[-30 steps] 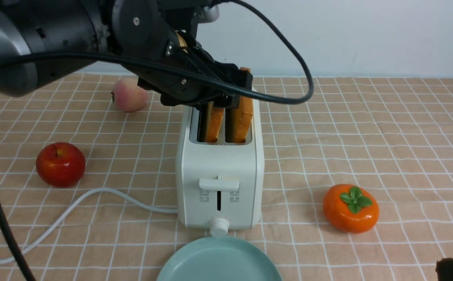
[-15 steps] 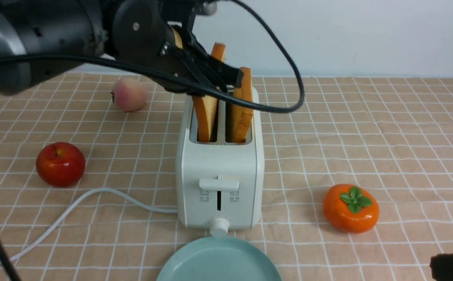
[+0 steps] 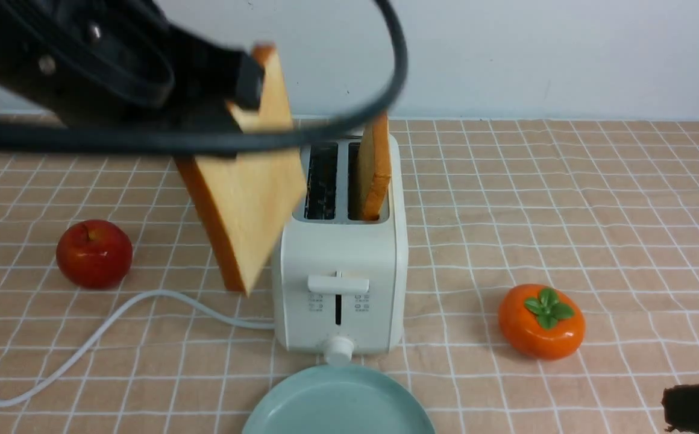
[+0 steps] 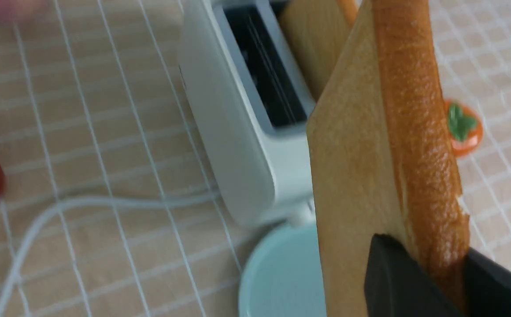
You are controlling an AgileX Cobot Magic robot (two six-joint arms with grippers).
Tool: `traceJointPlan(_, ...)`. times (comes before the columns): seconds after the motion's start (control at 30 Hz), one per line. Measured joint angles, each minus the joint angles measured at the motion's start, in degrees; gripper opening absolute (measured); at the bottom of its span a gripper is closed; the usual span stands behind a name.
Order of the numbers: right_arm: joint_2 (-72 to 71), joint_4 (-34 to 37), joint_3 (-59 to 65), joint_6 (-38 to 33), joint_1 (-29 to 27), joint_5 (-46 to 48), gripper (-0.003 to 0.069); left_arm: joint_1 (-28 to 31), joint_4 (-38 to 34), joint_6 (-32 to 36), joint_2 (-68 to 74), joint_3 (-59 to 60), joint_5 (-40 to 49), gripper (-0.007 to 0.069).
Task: Take toasted bread from bread machine on light coffee tablecloth place on plate.
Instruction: 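Place the slice of bread on the plate with the left gripper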
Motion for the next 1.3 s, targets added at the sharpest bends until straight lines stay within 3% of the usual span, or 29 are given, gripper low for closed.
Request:
traceJointPlan(0.17,0.0,1.0,0.0,0.0,0.0,-0.61,0.0062,0.0,-16.25,7.68,0.39,17.77,-5.32,0.0075)
traceJointPlan(0.2,0.0,1.01,0.0,0.0,0.0,-0.61,0.0063,0.0,-16.81,7.68,0.39,18.39,-5.74,0.0075)
traceJointPlan(0.37,0.0,1.29,0.0,0.0,0.0,-0.72,0.0071,0.0,-32.33,19.33,0.39,31.28,-17.92,0.0075)
traceJointPlan(0.53,0.0,1.34,0.0,0.0,0.0,-1.22,0.0074,0.0,-38.85,25.12,1.88,35.35,-22.15,0.0075)
traceJointPlan(0.73,0.0,1.34,0.0,0.0,0.0,-1.51,0.0075,0.0,-39.93,25.9,6.54,36.37,-24.39,0.01)
traceJointPlan(0.97,0.0,2.07,0.05,0.0,0.0,-4.17,0.008,0.0,-40.02,26.02,11.99,36.37,-26.68,0.0327)
traceJointPlan(1.03,0.0,2.33,0.05,0.0,0.0,-4.28,0.0083,0.0,-38.46,26.02,12.0,36.37,-26.75,0.0358)
traceJointPlan(1.17,0.06,3.25,-2.32,0.0,0.0,-2.06,0.0085,0.0,-32.91,25.62,11.9,36.31,-26.56,0.0367)
traceJointPlan(1.3,1.14,3.42,-9.04,0.0,0.0,1.26,0.0085,0.0,-22.76,21.96,11.66,36.14,-26.28,0.0325)
